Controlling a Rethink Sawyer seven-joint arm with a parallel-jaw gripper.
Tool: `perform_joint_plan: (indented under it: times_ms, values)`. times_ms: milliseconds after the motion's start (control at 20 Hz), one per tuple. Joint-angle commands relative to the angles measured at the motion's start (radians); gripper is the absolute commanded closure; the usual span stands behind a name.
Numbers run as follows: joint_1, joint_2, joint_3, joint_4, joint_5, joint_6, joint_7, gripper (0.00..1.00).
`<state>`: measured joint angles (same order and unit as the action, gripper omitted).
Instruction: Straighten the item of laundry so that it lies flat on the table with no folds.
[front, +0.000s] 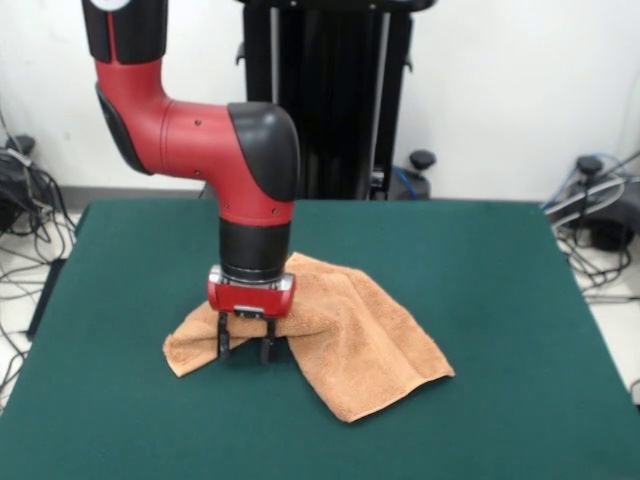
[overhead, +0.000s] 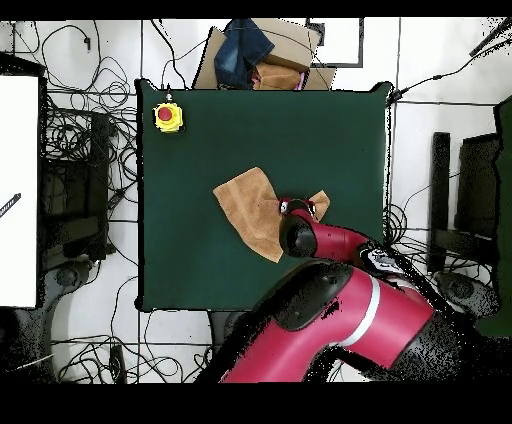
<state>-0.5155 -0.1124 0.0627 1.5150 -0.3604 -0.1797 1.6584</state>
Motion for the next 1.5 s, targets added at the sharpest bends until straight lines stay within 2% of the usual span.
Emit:
perform_joint_plan:
  times_ms: [50, 350, 850, 1500]
  values:
    - [0.011, 0.016, 0.080, -0.036, -0.043, 0.099, 0.064, 0.00]
    - [0.040, -0.011, 0.039, -0.044, -0.033, 0.113, 0.056, 0.00]
    - [0.010, -0.002, 0.057, -0.071, -0.058, 0.133, 0.029, 0.00]
    - [-0.120, 0.004, 0.159, -0.091, -0.142, 0.227, -0.043, 0.00]
